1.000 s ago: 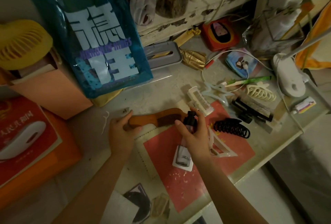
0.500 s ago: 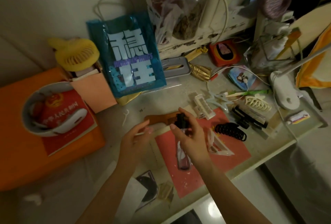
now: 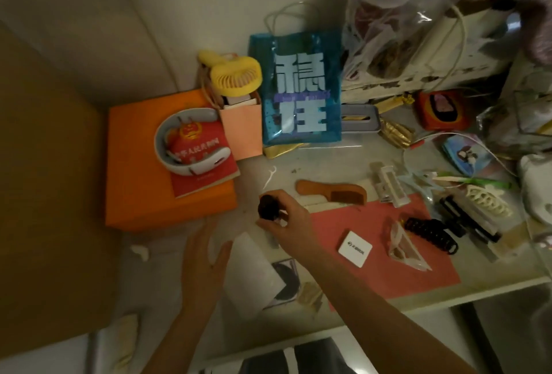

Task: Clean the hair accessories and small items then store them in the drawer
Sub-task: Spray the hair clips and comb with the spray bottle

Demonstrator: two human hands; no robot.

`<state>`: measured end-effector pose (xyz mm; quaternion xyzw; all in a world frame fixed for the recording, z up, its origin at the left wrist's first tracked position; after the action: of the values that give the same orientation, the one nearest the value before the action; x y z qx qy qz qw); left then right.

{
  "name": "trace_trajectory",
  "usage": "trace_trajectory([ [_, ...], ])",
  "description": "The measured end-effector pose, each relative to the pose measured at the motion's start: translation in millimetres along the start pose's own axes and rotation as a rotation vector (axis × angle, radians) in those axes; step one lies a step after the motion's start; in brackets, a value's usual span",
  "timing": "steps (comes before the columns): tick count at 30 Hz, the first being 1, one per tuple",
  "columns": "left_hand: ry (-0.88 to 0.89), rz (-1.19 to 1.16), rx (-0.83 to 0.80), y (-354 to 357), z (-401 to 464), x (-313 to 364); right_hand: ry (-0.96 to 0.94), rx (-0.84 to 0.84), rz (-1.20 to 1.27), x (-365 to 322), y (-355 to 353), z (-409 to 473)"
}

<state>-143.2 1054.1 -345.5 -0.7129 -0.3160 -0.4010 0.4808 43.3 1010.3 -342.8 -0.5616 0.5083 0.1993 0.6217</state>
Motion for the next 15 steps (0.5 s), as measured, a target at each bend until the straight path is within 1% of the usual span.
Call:
trace_trajectory([
  [2,0.049,0.146,0.006,-4.9,-7.7,-9.5,-0.009,-0.03,-0.029,-0.9,14.1,2.3],
  [6,-0.029,0.44,-0.1,5.0,-23.6,-46.2,-0.034,-0.08,-0.072,3.4,36.6,1.4],
  [8,-0.089,0.547,-0.173,13.9,-31.0,-60.3,-0.03,-0.111,-0.108,8.6,45.7,-1.9],
  [12,-0.066,0.641,-0.231,30.5,-42.1,-73.6,-0.03,-0.146,-0.135,13.8,53.9,-7.0],
  [15,-0.129,0.676,-0.381,40.8,-50.2,-85.7,-0.047,-0.203,-0.16,14.8,59.2,-11.7],
])
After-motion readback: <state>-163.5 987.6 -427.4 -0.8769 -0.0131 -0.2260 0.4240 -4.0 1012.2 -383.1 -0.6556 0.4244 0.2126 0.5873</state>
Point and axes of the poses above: each hand's wrist, its own z-axis towards the middle knuckle, its own y-axis out of the palm, x = y × z, the point moved 8 cm from there along z, towards the middle knuckle, and after that the axes turned 14 degrees about -z, right-handed, at the moved point
